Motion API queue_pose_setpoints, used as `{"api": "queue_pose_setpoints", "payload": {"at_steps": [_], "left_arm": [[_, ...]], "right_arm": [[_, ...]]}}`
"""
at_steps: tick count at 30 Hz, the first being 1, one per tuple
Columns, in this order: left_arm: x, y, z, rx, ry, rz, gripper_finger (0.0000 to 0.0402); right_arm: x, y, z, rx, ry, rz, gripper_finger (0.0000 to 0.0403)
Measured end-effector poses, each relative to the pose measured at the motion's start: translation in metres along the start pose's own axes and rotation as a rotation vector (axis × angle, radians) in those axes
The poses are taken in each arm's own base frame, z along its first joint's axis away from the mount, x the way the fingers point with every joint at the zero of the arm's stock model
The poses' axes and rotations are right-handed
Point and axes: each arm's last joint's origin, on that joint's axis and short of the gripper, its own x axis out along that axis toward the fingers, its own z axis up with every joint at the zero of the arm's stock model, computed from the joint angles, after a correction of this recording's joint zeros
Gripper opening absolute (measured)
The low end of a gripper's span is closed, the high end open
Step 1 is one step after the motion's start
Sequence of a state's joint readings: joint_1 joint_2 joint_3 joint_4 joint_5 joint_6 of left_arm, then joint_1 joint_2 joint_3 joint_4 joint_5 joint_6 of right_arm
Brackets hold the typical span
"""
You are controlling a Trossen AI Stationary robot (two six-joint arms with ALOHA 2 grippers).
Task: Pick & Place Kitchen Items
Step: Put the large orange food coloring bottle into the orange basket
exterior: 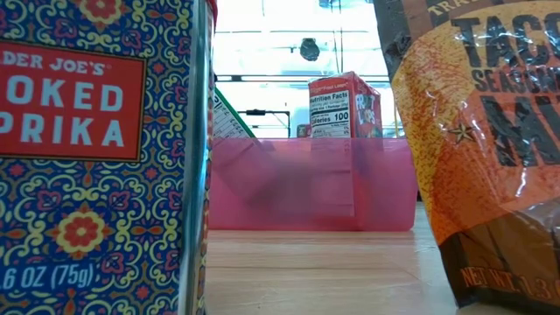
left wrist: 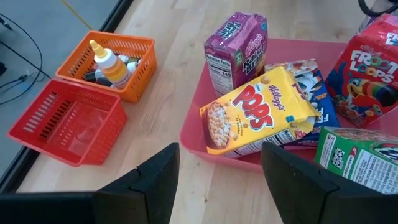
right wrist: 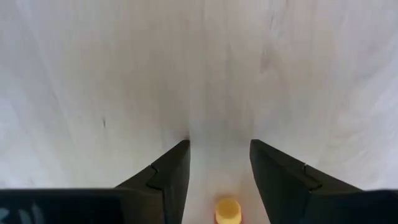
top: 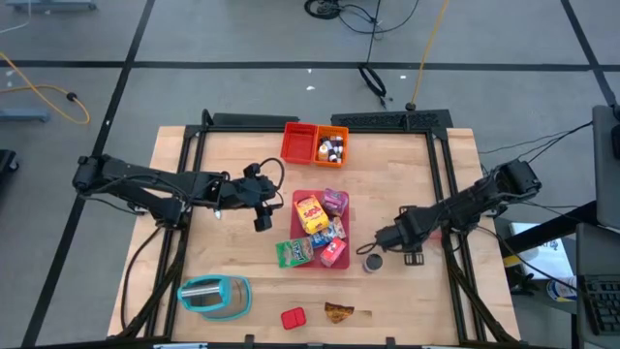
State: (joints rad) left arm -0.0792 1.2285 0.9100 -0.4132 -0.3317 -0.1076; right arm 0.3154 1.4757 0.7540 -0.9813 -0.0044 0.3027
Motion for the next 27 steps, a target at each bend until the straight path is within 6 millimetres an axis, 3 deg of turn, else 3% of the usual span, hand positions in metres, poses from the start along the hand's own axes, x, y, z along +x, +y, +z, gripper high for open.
{"api": "queue_pose_setpoints", "payload": {"at_steps": [11,27], "left_arm": [[0.0,0.0,0.0,0.002,0.002,-0.001,0.0227],[0.0,0.0,0.0,0.004,0.002,-0.001,0.0227]], "right_arm": [[-0.004,-0.014,-0.017,0.125,0.208,-0.066,0.016],[0.005,-0.013,-0.023,0.134,0.244,-0.019,0.016]]}}
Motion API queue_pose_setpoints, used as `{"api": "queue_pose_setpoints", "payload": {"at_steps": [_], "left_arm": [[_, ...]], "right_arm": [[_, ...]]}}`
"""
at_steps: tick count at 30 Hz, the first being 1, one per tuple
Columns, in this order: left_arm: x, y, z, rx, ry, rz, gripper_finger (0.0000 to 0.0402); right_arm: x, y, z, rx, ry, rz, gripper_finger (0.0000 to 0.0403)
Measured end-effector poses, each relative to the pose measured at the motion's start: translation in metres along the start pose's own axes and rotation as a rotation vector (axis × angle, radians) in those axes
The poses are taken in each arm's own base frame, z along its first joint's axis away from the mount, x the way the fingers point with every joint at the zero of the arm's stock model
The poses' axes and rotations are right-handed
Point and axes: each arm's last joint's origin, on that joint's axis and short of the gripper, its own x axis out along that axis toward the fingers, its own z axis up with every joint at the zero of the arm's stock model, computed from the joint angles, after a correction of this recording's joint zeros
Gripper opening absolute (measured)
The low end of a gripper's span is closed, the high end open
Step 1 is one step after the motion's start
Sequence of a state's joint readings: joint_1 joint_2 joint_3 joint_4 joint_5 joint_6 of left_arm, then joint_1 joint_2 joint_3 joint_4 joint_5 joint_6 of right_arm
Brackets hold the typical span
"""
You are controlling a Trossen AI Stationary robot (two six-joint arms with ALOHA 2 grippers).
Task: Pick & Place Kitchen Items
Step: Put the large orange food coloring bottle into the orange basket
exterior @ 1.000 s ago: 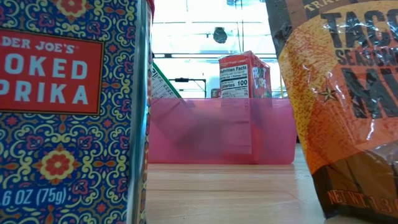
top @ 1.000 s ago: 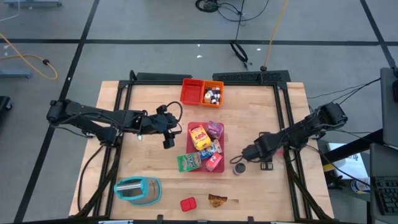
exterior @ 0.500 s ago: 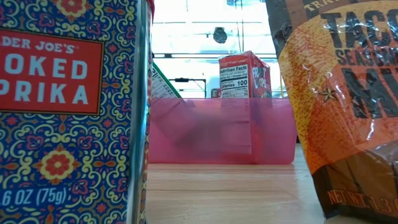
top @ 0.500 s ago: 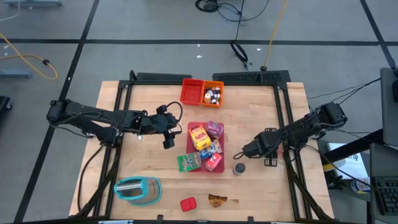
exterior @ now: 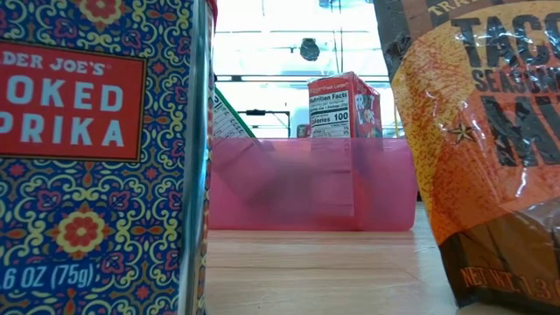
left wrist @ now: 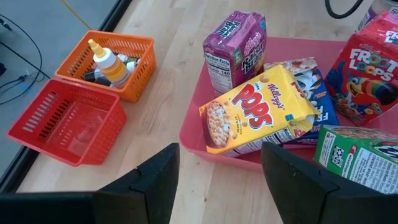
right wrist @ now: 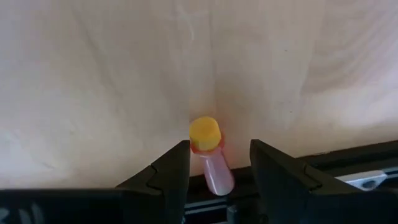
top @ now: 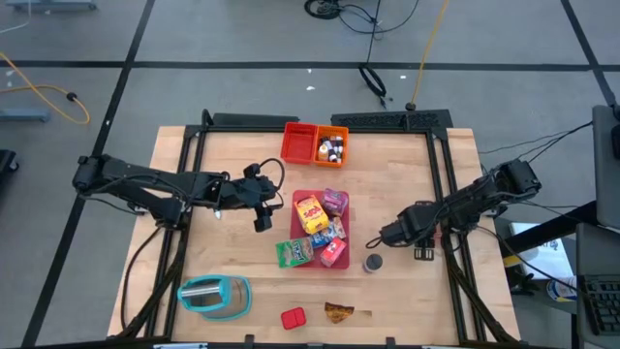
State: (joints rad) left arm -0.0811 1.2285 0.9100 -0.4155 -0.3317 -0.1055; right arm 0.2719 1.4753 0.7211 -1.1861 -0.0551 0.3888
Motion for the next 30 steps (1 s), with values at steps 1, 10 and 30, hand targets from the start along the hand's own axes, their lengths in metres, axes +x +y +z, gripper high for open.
{"api": "queue_pose_setpoints", "payload": {"at_steps": [1,10,30], "left_arm": [[0.0,0.0,0.0,0.0,0.0,0.0,0.0227],[0.0,0.0,0.0,0.005,0.0,0.0,0.0227],[0.0,0.0,0.0,0.017,-0.001,0.0,0.0227]], "right_arm": [[0.002,0.0,0.0,0.005,0.0,0.0,0.016],[0.017,-0.001,0.0,0.019,-0.03,0.015,0.0139],[-0.029,-0.005,0.016,0.068,-0.154,-0.068,0.0051]]}}
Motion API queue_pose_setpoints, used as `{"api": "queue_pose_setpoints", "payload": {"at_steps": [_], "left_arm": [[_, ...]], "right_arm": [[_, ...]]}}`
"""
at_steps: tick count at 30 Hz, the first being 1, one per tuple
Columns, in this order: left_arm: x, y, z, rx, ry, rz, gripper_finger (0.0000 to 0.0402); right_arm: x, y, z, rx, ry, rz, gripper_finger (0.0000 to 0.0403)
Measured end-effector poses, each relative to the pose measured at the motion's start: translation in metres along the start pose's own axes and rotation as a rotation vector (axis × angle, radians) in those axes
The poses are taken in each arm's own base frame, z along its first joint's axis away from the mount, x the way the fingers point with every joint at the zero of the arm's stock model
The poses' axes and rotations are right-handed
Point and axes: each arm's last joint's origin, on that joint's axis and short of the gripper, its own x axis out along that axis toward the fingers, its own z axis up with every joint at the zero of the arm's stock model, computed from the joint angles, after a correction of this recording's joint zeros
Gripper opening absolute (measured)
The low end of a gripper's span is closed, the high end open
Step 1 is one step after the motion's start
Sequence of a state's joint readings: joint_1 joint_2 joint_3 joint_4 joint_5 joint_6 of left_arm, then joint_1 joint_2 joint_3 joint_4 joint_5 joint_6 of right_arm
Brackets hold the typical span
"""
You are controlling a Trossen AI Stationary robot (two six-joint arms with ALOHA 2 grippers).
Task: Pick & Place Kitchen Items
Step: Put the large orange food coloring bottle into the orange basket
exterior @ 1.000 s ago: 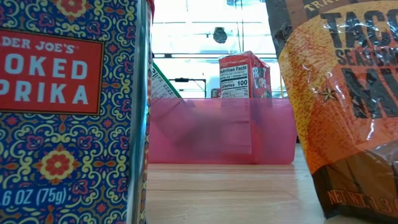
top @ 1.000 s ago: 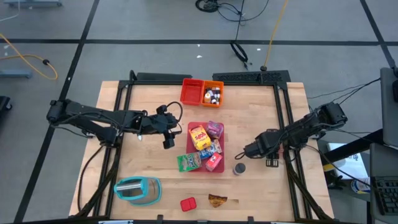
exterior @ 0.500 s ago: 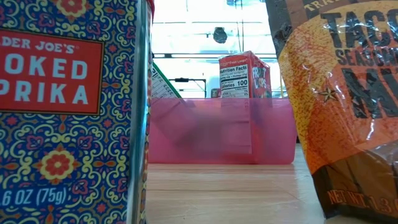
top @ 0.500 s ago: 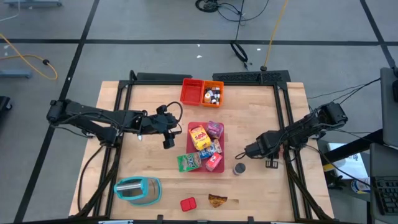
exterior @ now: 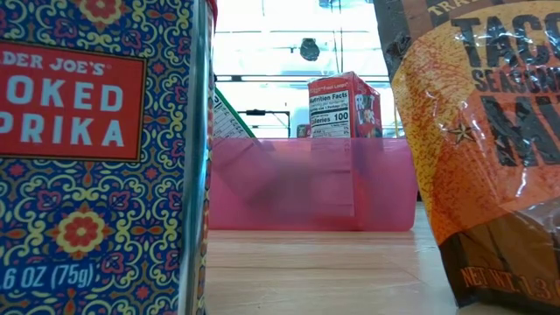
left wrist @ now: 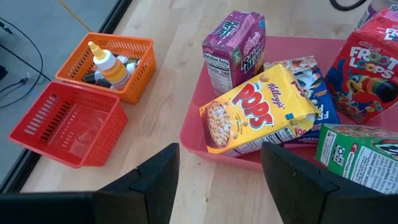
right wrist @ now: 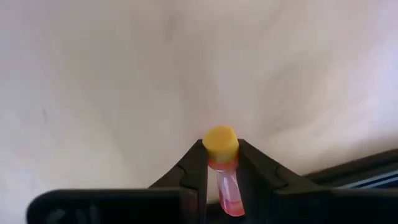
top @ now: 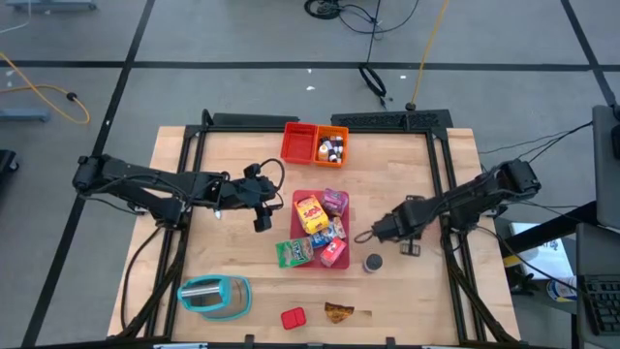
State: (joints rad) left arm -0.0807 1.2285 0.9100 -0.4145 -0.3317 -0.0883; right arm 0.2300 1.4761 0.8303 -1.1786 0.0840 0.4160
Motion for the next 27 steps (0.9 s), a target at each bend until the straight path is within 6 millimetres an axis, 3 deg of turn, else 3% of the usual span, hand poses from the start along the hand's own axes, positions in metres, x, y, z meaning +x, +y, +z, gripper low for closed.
{"api": "queue_pose_setpoints", "payload": {"at_steps": [9,15,22,27], "left_arm": [[0.0,0.0,0.0,-0.001,0.0,0.0,0.0227],[0.0,0.0,0.0,0.0,-0.001,0.001,0.0227],[0.0,0.0,0.0,0.0,-0.002,0.003,0.0227],[0.0,0.0,0.001,-0.001,-0.006,0.01,0.0227]], "right_arm": [[-0.051,-0.039,0.032,0.097,-0.319,-0.093,0.0051],[-0.072,-0.071,0.056,0.197,-0.664,-0.038,0.0051],[-0.087,-0.102,0.086,0.301,-0.963,-0.053,0.0051],[-0.083,-0.12,0.105,0.335,-1.044,-0.1,0.0051]]}}
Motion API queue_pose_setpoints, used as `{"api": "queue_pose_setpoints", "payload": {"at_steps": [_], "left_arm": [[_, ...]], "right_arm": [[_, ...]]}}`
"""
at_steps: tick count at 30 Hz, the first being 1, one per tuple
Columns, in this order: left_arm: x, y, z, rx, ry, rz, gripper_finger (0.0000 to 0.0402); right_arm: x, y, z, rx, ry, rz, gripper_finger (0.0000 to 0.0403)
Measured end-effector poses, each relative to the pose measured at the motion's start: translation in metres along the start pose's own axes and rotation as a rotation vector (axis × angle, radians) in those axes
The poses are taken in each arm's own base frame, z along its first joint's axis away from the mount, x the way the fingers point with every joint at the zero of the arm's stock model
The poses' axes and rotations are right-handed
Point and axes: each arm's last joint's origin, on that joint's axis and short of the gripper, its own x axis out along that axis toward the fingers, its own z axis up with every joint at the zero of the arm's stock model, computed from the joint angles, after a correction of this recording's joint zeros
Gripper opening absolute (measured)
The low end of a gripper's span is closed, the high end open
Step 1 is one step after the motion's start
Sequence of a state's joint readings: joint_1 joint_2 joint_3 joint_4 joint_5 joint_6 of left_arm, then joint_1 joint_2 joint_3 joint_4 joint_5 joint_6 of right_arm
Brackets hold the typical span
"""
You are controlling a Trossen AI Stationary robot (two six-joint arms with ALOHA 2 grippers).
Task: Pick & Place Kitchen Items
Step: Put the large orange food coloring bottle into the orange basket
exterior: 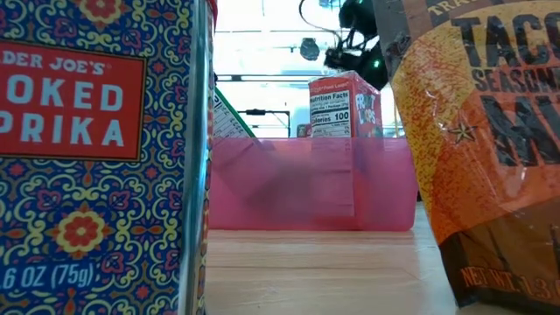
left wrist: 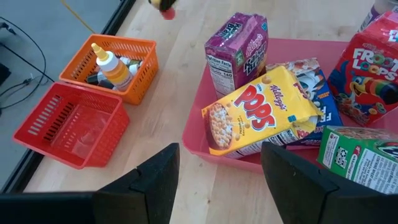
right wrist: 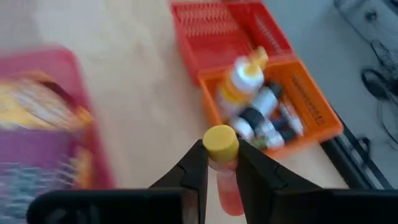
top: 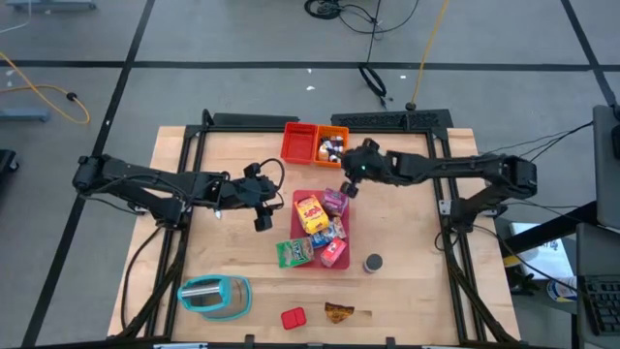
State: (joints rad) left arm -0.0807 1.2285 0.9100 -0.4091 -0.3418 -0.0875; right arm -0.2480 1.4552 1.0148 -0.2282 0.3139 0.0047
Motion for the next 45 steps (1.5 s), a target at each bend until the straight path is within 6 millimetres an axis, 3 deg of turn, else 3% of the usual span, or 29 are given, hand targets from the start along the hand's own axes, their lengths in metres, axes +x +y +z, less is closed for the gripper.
{"api": "queue_pose_setpoints", "payload": {"at_steps": [8,17,24,34,45], "left_arm": [[0.0,0.0,0.0,0.0,-0.003,0.0,0.0227],[0.0,0.0,0.002,-0.004,-0.018,0.0,0.0227],[0.0,0.0,0.003,0.006,-0.028,0.007,0.0227],[0.0,0.0,0.007,0.016,-0.064,0.006,0.0227],[0.0,0.0,0.007,0.015,-0.065,0.006,0.0227]], "right_arm": [[0.039,-0.025,0.007,0.064,-0.12,-0.083,0.0051],[0.074,-0.051,-0.016,0.184,-0.247,-0.076,0.0051],[0.093,-0.059,-0.027,0.251,-0.29,-0.052,0.005],[0.1,-0.064,-0.029,0.264,-0.305,-0.067,0.0057],[0.099,-0.064,-0.028,0.264,-0.324,-0.07,0.0136]]}}
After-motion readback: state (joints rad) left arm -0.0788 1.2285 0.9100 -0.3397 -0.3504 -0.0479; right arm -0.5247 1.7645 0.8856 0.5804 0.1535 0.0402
